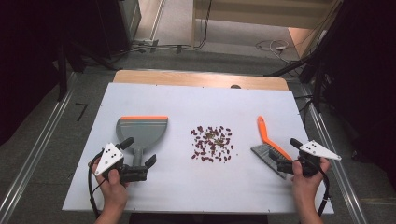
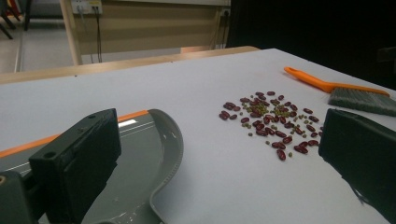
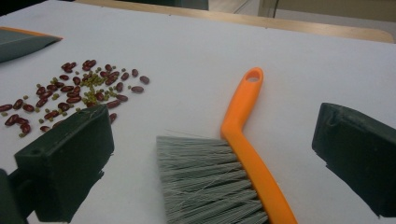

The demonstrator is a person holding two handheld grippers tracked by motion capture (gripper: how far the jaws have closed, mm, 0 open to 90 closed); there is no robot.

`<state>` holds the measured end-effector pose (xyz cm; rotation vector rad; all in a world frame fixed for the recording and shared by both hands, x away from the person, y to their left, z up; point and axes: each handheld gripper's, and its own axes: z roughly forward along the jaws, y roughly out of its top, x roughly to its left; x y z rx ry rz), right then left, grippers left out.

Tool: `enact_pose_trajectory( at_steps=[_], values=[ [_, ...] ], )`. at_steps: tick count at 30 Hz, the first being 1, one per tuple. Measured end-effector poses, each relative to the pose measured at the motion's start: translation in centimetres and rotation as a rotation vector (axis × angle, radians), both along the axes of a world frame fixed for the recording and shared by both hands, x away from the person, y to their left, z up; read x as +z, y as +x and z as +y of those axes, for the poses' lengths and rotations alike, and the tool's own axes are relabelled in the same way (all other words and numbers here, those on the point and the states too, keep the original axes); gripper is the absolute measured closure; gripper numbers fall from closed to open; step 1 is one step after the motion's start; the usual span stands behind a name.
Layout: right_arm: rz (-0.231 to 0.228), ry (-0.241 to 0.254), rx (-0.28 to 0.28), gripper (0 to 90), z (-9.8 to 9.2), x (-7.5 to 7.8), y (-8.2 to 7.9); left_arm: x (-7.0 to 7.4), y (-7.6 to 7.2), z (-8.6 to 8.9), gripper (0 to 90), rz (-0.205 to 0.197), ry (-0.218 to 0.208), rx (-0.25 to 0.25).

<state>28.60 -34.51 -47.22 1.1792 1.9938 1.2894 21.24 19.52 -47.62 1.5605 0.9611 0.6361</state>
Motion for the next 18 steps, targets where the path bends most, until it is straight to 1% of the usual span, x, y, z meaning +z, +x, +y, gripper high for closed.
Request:
enact_pose_trajectory(
  at_steps=[4,6,8,9,11,13,15,16,17,18],
  values=[
    [0.005,-0.002,0.0,0.0,0.0,0.1,0.1,0.1,0.1,0.0,0.0,-0.001,0.006,0.001],
    [0.02,-0.004,-0.005,0.0,0.0,0.2,0.3,0.0,0.0,0.0,0.0,-0.002,0.003,0.007],
    [0.036,0.009,0.01,0.0,0.0,0.3,0.4,0.0,-0.1,0.1,0.0,-0.001,-0.001,0.013],
    [0.04,0.007,0.009,0.0,0.0,0.4,0.4,0.0,-0.1,0.1,0.0,-0.001,-0.001,0.013],
    [0.048,0.007,0.008,0.0,0.0,0.7,0.5,0.0,-0.2,0.1,0.0,-0.002,0.003,0.011],
    [0.064,0.017,0.01,0.0,0.1,0.9,0.7,0.0,-0.2,0.1,0.0,-0.008,0.007,0.011],
    [0.082,0.008,0.014,0.0,0.2,1.1,1.0,0.0,-0.2,0.4,0.0,-0.014,-0.005,0.005],
    [0.082,0.008,0.014,0.0,0.2,1.1,1.0,0.0,-0.2,0.5,0.0,-0.022,-0.015,-0.004],
    [0.109,-0.014,0.033,0.0,0.4,1.3,1.6,0.1,-0.1,0.6,0.0,-0.026,-0.021,-0.009],
    [0.125,-0.032,0.033,0.0,0.4,1.5,1.9,0.3,-0.1,0.7,0.0,-0.031,-0.024,-0.011]
  ],
)
